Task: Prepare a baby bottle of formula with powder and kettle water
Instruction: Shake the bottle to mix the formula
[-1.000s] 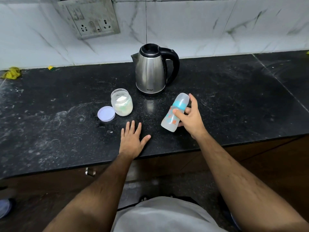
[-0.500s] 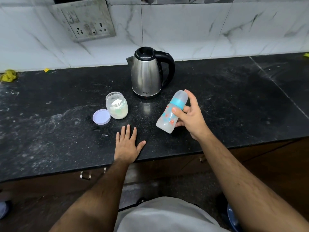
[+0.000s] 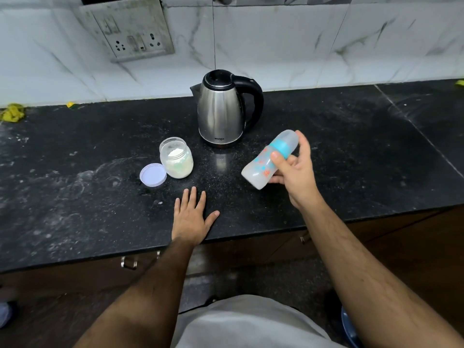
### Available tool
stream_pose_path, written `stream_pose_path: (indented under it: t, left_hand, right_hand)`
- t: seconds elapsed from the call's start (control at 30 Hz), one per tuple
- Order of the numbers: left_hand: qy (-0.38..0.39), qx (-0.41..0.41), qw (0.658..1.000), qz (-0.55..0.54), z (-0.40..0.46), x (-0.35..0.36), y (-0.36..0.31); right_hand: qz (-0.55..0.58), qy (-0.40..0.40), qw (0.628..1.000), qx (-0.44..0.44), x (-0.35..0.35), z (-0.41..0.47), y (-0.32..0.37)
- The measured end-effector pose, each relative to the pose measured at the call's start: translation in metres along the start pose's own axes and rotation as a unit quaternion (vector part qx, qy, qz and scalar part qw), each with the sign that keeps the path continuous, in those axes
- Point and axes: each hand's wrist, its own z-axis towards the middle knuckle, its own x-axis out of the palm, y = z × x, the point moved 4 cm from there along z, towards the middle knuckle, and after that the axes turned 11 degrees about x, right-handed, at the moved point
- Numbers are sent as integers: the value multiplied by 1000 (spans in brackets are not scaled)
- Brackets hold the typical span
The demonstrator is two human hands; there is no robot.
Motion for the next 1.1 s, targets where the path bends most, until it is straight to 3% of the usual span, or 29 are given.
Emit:
stream_pose_path:
  t: [0.07, 0.2, 0.33, 0.5, 0.63, 0.77, 0.93, 1.03, 1.1]
  left_hand:
    - [0, 1, 1000, 0, 0, 0, 0]
    - [-6, 2, 1000, -2, -1, -1, 0]
    - [-4, 2, 1000, -8, 0, -1, -1]
    - [-11, 2, 1000, -8, -1, -1, 0]
    - [-14, 2, 1000, -9, -1, -1, -1]
    - [-13, 0, 1000, -15, -1, -2, -1]
    - [-13, 1, 1000, -17, -1, -2, -1]
    - [-9, 0, 1000, -12, -1, -2, -1]
    - [-8, -1, 1000, -11, -1, -1, 0]
  right_hand:
    - [-7, 5, 1000, 3, 1, 1, 3]
    - [-76, 95, 992, 37, 15, -12, -3]
    - [1, 20, 1000, 3, 6, -5, -1]
    - [-60, 96, 993, 28, 19, -16, -5]
    - [20, 12, 1000, 1, 5, -10, 4]
    - [-71, 97, 992, 32, 14, -19, -2]
    - [-3, 20, 1000, 10, 5, -12, 5]
    - [-75, 92, 992, 33, 15, -19, -1]
    - [-62, 80, 994, 28, 16, -21, -1]
